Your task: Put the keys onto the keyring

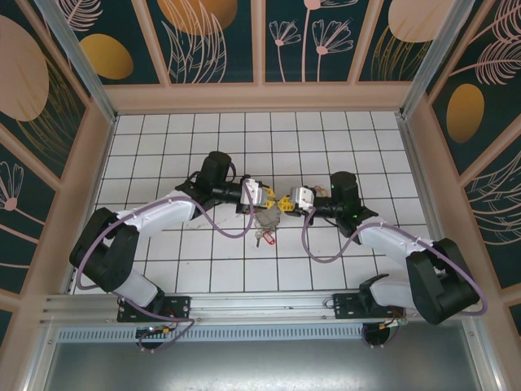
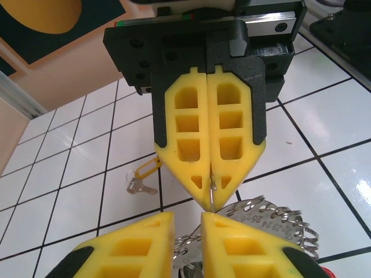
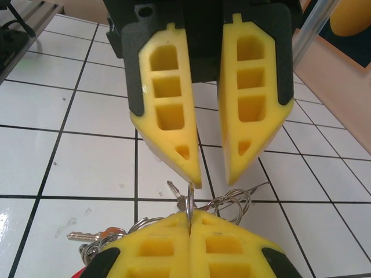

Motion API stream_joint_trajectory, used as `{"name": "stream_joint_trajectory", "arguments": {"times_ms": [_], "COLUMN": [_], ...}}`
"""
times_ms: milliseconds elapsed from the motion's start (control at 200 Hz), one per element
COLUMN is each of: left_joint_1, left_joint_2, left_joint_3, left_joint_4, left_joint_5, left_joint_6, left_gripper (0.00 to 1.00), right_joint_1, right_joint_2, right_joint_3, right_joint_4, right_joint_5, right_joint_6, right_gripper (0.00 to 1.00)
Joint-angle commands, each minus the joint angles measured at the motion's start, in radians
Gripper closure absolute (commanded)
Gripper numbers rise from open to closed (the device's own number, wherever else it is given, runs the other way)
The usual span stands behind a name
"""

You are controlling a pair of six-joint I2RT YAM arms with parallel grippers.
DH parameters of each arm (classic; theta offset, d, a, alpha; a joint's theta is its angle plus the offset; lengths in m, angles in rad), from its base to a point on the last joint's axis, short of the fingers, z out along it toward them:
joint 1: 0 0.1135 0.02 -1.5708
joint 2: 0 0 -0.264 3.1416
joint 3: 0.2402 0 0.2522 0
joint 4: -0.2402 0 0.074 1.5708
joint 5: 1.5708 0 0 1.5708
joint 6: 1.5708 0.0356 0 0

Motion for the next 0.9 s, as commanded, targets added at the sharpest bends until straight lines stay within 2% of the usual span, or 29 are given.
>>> {"name": "stream_joint_trajectory", "arguments": {"times_ms": [0,170,390,731,896], "left_joint_1": [0.016,0.019,0.005,-0.012,-0.027], "left_joint_2": [-0.044,-0.052,-0.003,0.034,0.054], "left_joint_3": [-0.026,-0.028,-0.016,-0.019,-0.014], "left_joint_4": [0.012,-0.018,0.038,0.111,0.128], "left_joint_5": [0.056,0.044,0.078,0.052,0.06], "left_joint_6": [-0.024,-0.02,-0.092,-0.163,-0.181], "left_gripper": [0.76,0.71,0.69,0.73,0.79], "right_joint_1": [-0.009,-0.009,-0.007,-0.003,0.003], "right_joint_2": [-0.009,-0.012,-0.01,0.003,0.014], "right_joint_3": [-0.008,-0.005,0.006,-0.007,-0.012], "right_joint_4": [0.037,0.028,0.032,0.105,0.138], "right_joint_5": [-0.015,-0.028,-0.043,-0.06,-0.067], "right_joint_6": [-0.007,-0.016,-0.018,0.023,0.043], "right_gripper": [1.0,1.0,1.0,1.0,1.0]}}
